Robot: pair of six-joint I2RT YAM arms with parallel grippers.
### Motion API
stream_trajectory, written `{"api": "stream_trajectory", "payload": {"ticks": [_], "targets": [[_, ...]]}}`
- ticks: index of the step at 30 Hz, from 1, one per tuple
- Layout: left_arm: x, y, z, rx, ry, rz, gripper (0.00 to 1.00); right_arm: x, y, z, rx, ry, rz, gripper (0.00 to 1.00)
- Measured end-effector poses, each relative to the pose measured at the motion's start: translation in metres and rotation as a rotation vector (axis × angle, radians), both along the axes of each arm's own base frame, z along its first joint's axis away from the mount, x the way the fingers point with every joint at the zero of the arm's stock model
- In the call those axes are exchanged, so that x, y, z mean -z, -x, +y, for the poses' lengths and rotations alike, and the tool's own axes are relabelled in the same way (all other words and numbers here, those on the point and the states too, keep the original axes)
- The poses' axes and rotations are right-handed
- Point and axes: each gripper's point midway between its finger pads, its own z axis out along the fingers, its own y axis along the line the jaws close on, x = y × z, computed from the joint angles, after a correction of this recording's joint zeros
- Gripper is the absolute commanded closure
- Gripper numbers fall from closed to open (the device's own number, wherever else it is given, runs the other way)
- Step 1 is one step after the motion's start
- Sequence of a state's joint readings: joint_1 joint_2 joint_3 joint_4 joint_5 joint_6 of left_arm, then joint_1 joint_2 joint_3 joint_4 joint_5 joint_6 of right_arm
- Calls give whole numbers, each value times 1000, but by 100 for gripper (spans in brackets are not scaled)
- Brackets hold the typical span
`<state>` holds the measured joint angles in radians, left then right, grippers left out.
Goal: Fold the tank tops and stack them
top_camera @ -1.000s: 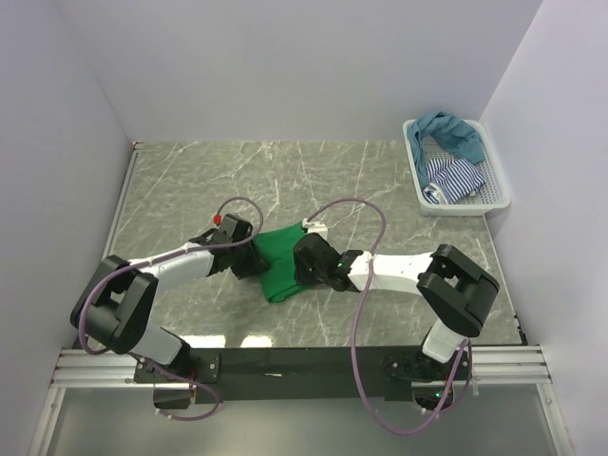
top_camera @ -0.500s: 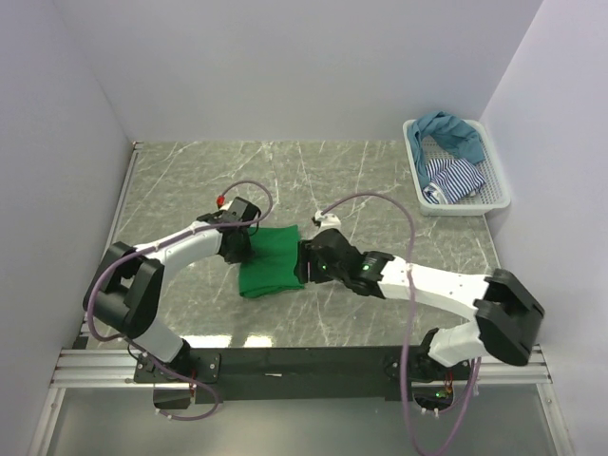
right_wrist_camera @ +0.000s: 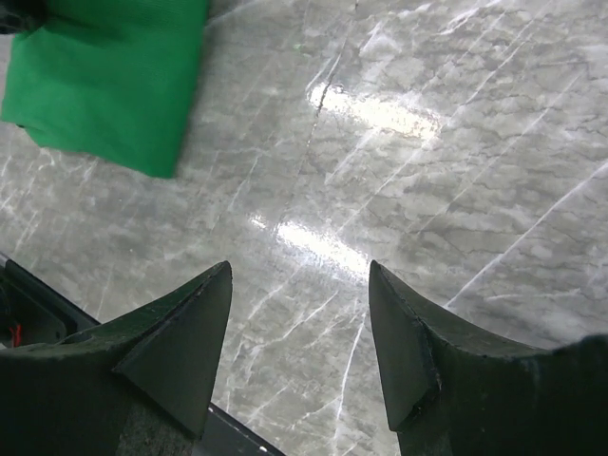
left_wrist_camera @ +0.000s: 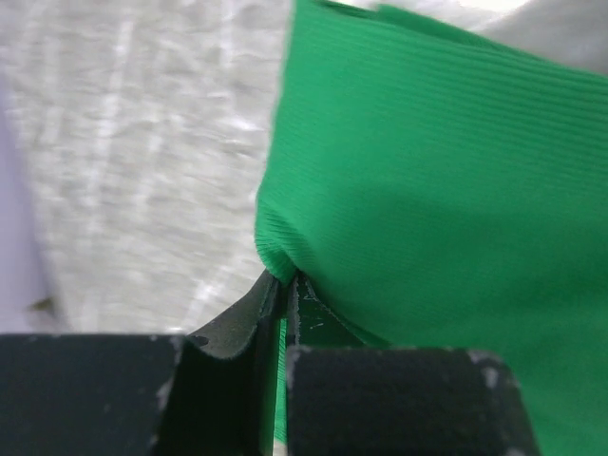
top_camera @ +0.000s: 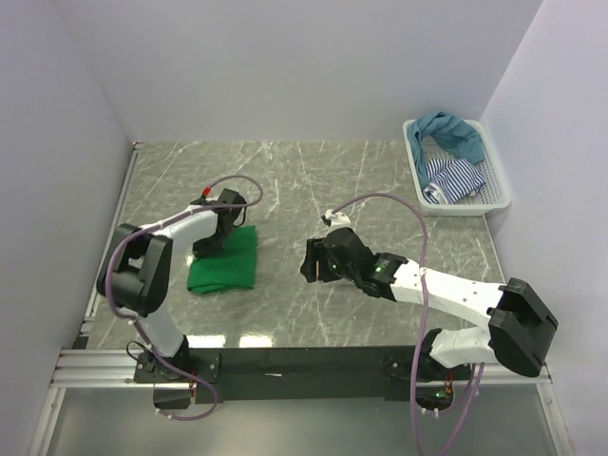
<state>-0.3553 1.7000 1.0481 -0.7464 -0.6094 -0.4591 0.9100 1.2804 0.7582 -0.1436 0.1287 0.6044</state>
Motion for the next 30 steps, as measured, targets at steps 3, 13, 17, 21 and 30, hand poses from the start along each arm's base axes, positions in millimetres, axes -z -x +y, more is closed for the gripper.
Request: {"api": "stream_trajectory", "payload": {"ticks": [3, 13, 17, 21, 30], "targets": [[10, 6, 25, 3, -119, 73, 99, 2, -1, -1, -1, -9, 3, 34], [2, 23, 108, -100, -336, 162, 99, 17, -7, -20, 37, 2, 31, 34], [-1, 19, 120, -105, -406, 156, 99, 15, -12, -29, 57, -21, 20, 34], [-5, 19, 139, -135, -445, 162, 99, 19, -14, -37, 73, -19, 29, 35], [-30, -1, 170, -194, -505, 148, 93, 24, -14, -43, 83, -16, 41, 35]]}}
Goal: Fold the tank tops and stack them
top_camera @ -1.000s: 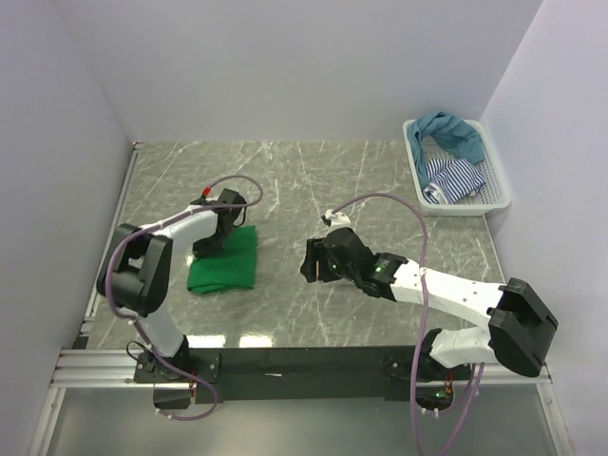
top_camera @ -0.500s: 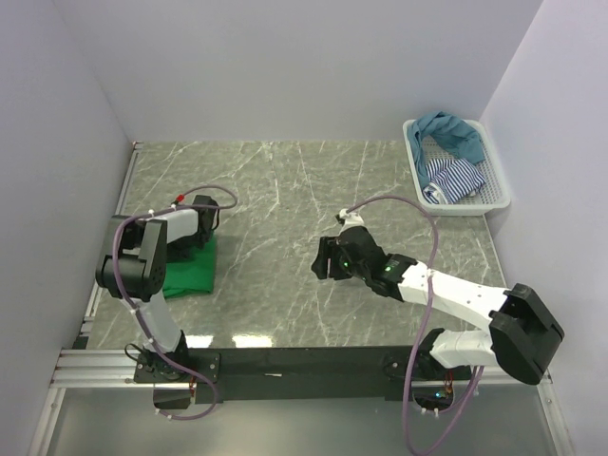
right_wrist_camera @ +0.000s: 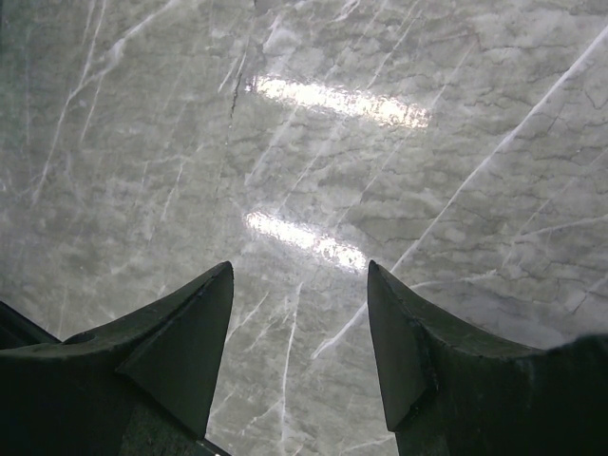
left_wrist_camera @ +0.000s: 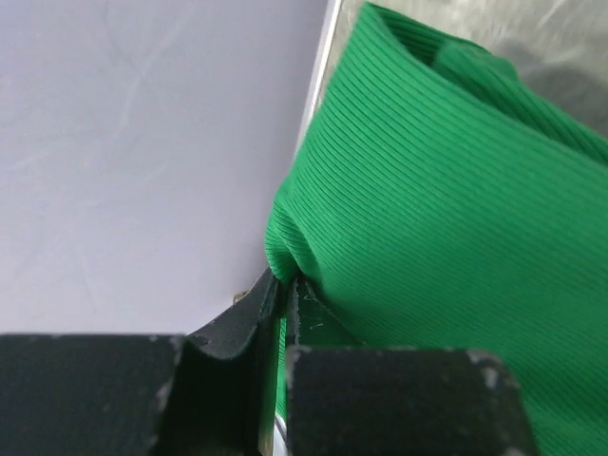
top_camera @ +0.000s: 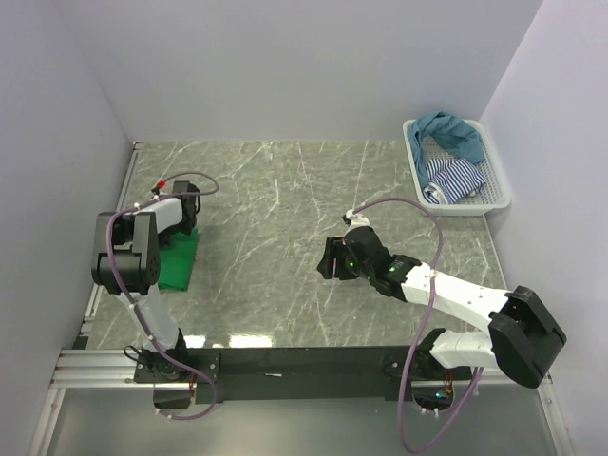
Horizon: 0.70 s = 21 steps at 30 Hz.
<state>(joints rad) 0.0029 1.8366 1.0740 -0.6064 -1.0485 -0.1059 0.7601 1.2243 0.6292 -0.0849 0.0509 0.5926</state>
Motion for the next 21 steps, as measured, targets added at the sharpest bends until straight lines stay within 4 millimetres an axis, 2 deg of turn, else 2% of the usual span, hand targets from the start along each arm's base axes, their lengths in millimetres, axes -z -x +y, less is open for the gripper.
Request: {"api": "stream_trajectory", "payload": {"ticks": [5, 8, 9, 14, 15, 16, 18, 21], "targets": [[-2, -5, 1, 5, -24, 14, 78, -2, 0, 3, -8, -13, -2, 35], [-4, -2, 5, -15, -30, 12, 44, -3, -1, 4, -12, -19, -5, 35], [-4, -1, 7, -24, -32, 10, 38, -3, 0, 4, -12, -21, -5, 35], [-11, 2, 18, -97, -44, -51, 33, -3, 0, 4, -13, -22, -5, 36], [-14, 2, 19, -113, -49, -73, 25, -3, 0, 4, -14, -22, -5, 36], [-20, 0, 20, -130, -50, -102, 22, -3, 0, 4, -14, -21, -5, 36], [-35, -9, 20, -164, -48, -193, 16, -3, 0, 5, -15, -23, -4, 36], [-69, -37, 13, -222, -4, -401, 12, -3, -1, 5, -15, -23, -4, 36]]}}
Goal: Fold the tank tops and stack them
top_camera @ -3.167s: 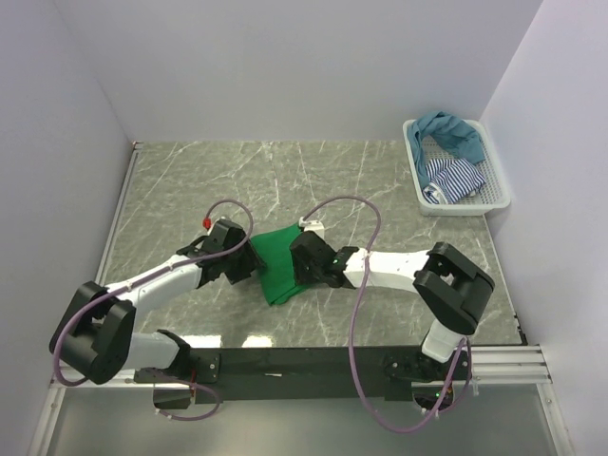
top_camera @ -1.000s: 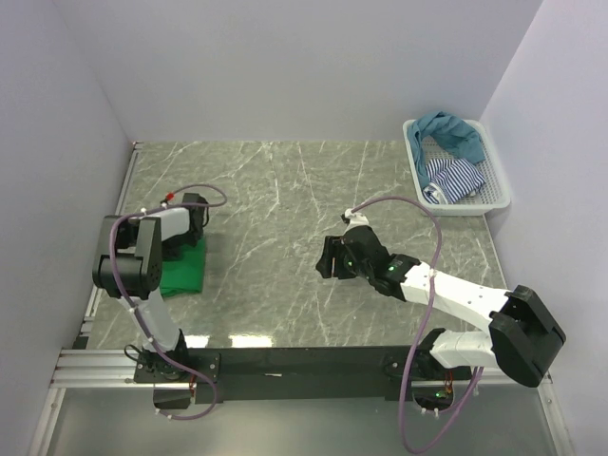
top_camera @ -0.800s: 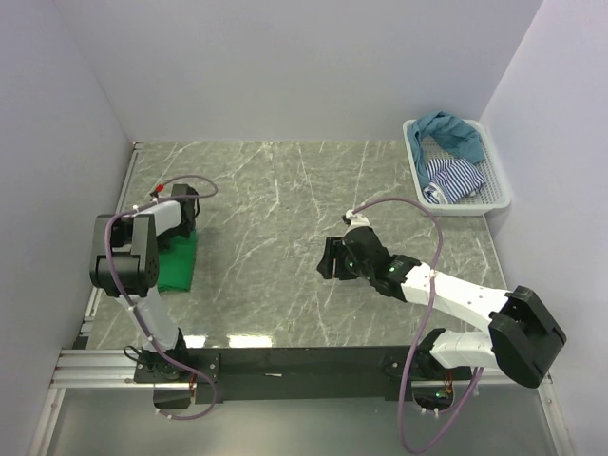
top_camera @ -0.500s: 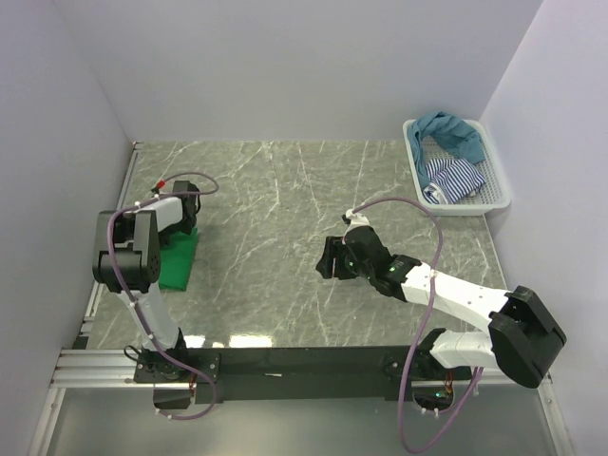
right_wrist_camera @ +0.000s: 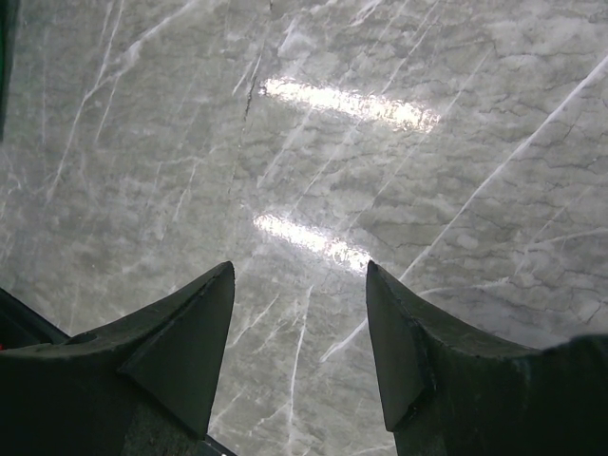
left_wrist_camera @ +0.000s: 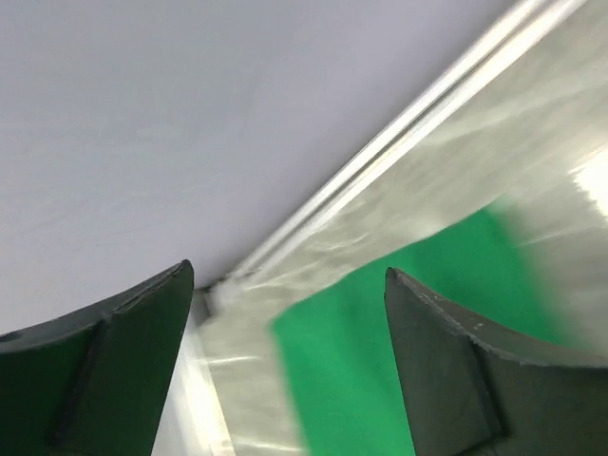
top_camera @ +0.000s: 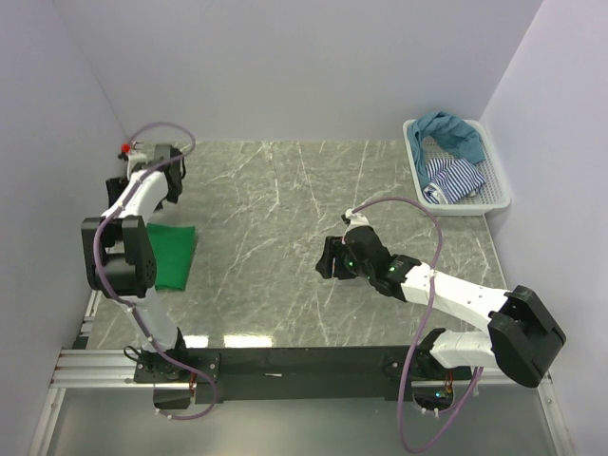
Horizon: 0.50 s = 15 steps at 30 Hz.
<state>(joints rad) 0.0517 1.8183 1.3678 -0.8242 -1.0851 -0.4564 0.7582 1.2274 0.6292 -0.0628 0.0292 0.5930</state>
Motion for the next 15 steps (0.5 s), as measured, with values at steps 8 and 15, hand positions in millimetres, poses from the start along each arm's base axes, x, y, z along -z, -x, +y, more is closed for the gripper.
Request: {"api": "stream_trajectory", "payload": {"ticks": [8, 15], "targets": [[-47, -55, -154, 297, 258, -401, 11, 1, -6, -8, 41, 21, -9, 36], [-39, 3, -321, 745, 679, -479, 12, -25, -49, -49, 220, 65, -37, 32]]}}
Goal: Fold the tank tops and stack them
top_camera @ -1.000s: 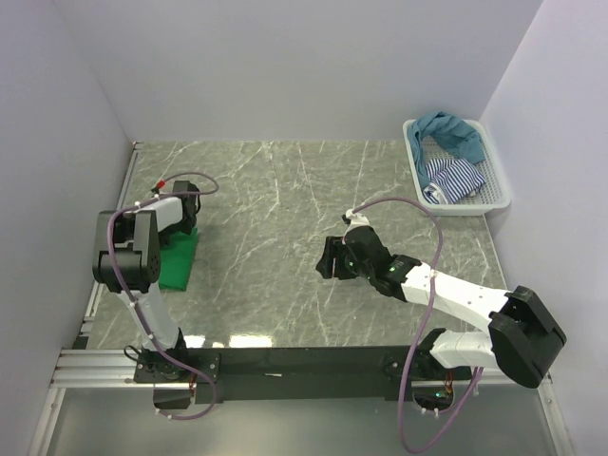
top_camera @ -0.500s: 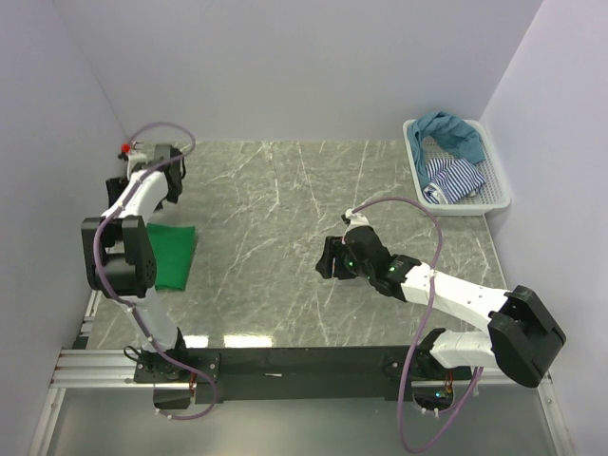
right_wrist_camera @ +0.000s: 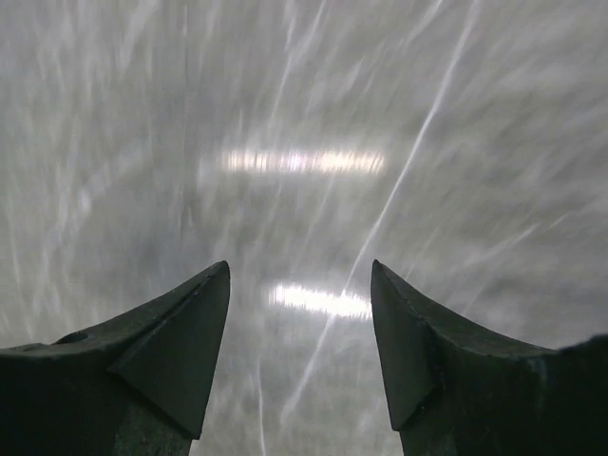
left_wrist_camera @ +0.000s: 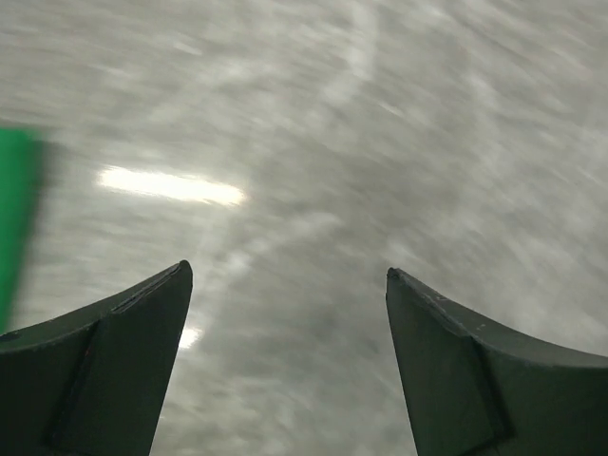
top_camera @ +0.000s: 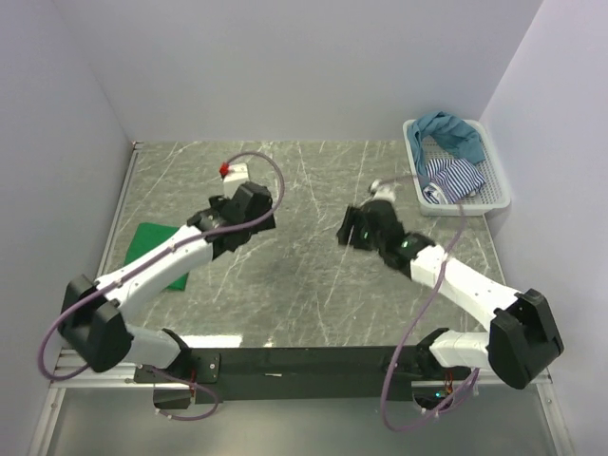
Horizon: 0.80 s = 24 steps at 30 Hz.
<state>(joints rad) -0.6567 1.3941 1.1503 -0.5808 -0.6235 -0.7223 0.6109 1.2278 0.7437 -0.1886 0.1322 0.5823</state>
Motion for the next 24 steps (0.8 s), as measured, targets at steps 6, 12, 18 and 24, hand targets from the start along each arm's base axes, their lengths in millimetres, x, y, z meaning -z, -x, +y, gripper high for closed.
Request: {"api": "stream_trajectory", "payload": {"ticks": [6, 12, 18, 24], "targets": [[-2, 30, -71, 289, 190, 12, 11, -110, -116, -78, 326, -19, -209, 27], [-17, 56, -111, 516, 278, 25, 9, -158, -221, -196, 637, 12, -323, 27], [-46, 71, -116, 610, 338, -24, 9, -119, -318, -238, 676, 10, -314, 25], [-49, 76, -116, 646, 341, -20, 9, -60, -387, -251, 667, -3, -291, 26]]}}
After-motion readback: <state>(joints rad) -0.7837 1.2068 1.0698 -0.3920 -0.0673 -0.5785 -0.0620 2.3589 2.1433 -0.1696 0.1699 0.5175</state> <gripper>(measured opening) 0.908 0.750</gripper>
